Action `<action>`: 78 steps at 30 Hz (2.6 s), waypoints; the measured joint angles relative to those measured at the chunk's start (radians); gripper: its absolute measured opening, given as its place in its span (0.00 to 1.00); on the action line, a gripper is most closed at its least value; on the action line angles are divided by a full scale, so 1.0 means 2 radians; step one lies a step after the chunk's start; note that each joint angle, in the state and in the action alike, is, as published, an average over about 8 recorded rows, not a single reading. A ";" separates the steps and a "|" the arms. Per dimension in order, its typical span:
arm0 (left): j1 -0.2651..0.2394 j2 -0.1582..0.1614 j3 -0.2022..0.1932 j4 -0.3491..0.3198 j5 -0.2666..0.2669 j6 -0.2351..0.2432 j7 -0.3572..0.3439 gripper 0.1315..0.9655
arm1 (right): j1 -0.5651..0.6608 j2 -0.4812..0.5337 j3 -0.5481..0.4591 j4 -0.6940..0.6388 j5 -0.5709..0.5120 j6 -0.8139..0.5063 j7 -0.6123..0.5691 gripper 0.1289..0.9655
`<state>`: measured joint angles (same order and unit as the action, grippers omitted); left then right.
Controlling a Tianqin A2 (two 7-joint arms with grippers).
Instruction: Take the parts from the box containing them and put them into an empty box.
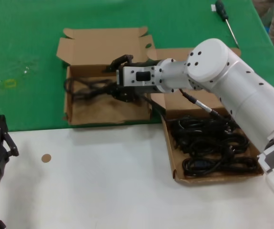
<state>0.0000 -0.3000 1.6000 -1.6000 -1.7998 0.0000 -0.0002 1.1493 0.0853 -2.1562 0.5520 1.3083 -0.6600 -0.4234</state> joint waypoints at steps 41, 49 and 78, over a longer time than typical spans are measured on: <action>0.000 0.000 0.000 0.000 0.000 0.000 0.000 0.07 | -0.100 0.065 0.023 0.196 -0.010 0.023 0.107 0.96; 0.000 0.000 0.000 0.000 0.000 0.000 0.000 0.19 | -0.155 0.070 0.053 0.234 0.019 0.059 0.119 0.99; 0.000 0.000 0.000 0.000 0.000 0.000 0.000 0.83 | -0.359 0.088 0.162 0.375 0.129 0.191 0.164 1.00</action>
<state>0.0000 -0.3000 1.6000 -1.6000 -1.8000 0.0000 -0.0002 0.4306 0.2612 -1.8316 1.3018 1.5672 -0.2787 -0.0953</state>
